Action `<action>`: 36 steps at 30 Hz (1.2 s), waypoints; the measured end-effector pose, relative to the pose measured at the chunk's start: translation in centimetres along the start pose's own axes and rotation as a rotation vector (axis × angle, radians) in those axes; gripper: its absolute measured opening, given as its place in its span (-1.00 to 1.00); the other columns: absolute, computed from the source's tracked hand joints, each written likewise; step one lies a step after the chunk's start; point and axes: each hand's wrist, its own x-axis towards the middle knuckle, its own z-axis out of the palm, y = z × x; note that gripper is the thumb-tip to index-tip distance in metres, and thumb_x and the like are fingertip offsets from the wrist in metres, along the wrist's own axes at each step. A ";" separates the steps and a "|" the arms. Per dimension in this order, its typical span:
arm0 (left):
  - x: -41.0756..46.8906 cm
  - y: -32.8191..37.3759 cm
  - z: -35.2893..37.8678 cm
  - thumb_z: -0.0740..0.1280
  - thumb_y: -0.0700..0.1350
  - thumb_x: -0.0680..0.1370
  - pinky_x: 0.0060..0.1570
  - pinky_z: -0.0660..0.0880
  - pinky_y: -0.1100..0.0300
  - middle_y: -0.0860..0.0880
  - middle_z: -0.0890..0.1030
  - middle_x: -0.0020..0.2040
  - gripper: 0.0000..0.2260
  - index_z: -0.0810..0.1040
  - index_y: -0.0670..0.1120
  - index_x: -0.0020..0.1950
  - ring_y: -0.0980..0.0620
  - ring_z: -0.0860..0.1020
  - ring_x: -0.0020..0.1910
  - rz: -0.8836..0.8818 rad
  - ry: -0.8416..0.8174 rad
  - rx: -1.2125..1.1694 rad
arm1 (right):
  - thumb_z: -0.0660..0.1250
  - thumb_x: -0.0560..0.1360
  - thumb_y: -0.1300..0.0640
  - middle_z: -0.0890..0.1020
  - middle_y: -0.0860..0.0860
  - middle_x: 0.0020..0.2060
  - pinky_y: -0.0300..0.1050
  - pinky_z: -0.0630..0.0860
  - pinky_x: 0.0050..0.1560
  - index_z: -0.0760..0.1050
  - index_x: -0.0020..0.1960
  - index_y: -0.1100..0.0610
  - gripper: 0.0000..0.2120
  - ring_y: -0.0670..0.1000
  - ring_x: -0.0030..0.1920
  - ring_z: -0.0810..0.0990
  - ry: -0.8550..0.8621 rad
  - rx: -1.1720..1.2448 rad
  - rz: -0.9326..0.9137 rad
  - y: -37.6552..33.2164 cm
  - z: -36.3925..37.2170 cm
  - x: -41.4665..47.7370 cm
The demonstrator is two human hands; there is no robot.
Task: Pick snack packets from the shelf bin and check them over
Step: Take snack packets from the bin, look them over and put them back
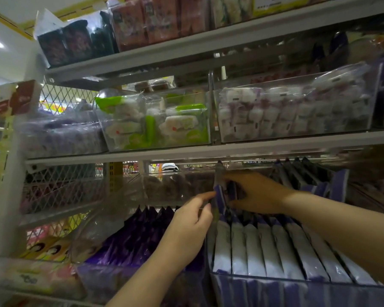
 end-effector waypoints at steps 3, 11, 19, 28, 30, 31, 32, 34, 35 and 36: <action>-0.1 0.0 0.0 0.11 -0.08 0.68 -0.51 0.23 0.37 0.12 0.47 -0.45 -0.71 0.44 0.11 0.36 0.21 0.29 -0.55 0.000 0.005 -0.014 | 0.43 0.43 0.02 0.54 -0.06 0.21 -0.04 0.51 0.16 0.45 0.29 -0.02 -0.55 0.01 0.15 0.53 0.012 -0.039 0.098 0.0 -1.4 -0.5; -0.2 0.3 0.0 0.11 -0.07 0.68 -0.38 0.30 0.41 0.19 0.51 -0.27 -0.74 0.45 0.24 0.24 0.20 0.40 -0.30 -0.018 0.001 0.023 | 0.31 0.54 0.03 0.66 -0.04 0.00 -0.12 0.54 -0.07 0.64 0.08 -0.03 -0.82 0.06 -0.04 0.62 -0.389 -0.421 0.067 -0.7 -1.6 -1.6; -0.2 0.4 -0.1 0.11 -0.06 0.67 -0.32 0.31 0.41 0.01 0.53 -0.12 -0.71 0.44 0.37 0.02 0.13 0.42 -0.14 -0.022 -0.002 0.050 | 0.35 0.50 -0.01 0.54 -0.03 -0.29 -0.14 0.45 -0.34 0.54 -0.18 0.09 -0.82 0.02 -0.33 0.51 -0.444 -0.536 0.081 -1.0 -0.5 -0.2; -0.2 0.4 -0.1 0.11 -0.08 0.67 -0.37 0.32 0.31 0.03 0.54 -0.38 -0.74 0.47 0.29 0.09 0.13 0.43 -0.40 -0.005 0.005 0.054 | 0.24 0.51 0.14 0.55 0.02 -0.18 -0.12 0.47 -0.22 0.50 -0.15 0.11 -0.89 0.07 -0.20 0.54 -0.105 -0.469 0.234 0.4 -1.1 -0.5; -0.1 0.4 -0.1 0.12 -0.09 0.67 -0.39 0.32 0.29 0.05 0.53 -0.39 -0.74 0.49 0.26 0.13 0.16 0.39 -0.44 -0.002 0.011 0.067 | 0.21 0.52 0.14 0.61 0.04 -0.09 -0.13 0.46 -0.20 0.55 -0.09 0.09 -0.86 0.11 -0.12 0.59 0.005 -0.436 0.276 0.6 -1.6 -0.6; 0.0 0.4 0.0 0.12 -0.09 0.67 -0.38 0.34 0.29 0.05 0.56 -0.34 -0.74 0.50 0.24 0.16 0.16 0.40 -0.43 0.000 0.011 0.078 | 0.20 0.53 0.14 0.62 0.06 -0.07 -0.12 0.48 -0.19 0.53 -0.09 0.07 -0.86 0.12 -0.10 0.60 0.059 -0.419 0.293 0.6 -1.8 -0.8; 0.0 0.5 0.0 0.12 -0.10 0.67 -0.33 0.38 0.30 0.04 0.61 -0.22 -0.73 0.51 0.20 0.21 0.16 0.45 -0.38 0.000 0.007 0.100 | 0.19 0.54 0.13 0.63 0.08 -0.05 -0.10 0.51 -0.15 0.52 -0.09 0.07 -0.86 0.14 -0.08 0.61 0.103 -0.394 0.309 0.6 -1.9 -1.0; 0.2 0.9 -0.1 0.10 -0.11 0.67 -0.15 0.44 0.44 0.10 0.57 0.12 -0.71 0.51 0.14 0.28 0.26 0.52 -0.18 0.024 -0.001 0.189 | 0.17 0.57 0.11 0.63 0.10 -0.02 -0.03 0.56 -0.07 0.54 0.01 0.09 -0.83 0.15 -0.05 0.61 0.174 -0.324 0.329 0.4 -2.0 -1.5; 0.3 1.2 -0.1 0.10 -0.13 0.67 -0.04 0.39 0.52 0.17 0.46 0.26 -0.69 0.50 0.13 0.32 0.37 0.48 -0.02 0.053 -0.003 0.256 | 0.17 0.58 0.10 0.63 0.10 -0.01 0.00 0.57 -0.05 0.53 0.06 0.09 -0.81 0.16 -0.05 0.61 0.198 -0.285 0.330 0.4 -2.0 -1.7; 0.5 1.4 -0.2 0.10 -0.14 0.67 0.09 0.33 0.54 0.19 0.36 0.35 -0.67 0.47 0.13 0.35 0.40 0.40 0.15 0.088 -0.006 0.338 | 0.16 0.59 0.09 0.63 0.10 -0.01 0.02 0.57 -0.04 0.51 0.08 0.09 -0.81 0.16 -0.04 0.61 0.212 -0.253 0.326 0.3 -1.9 -1.9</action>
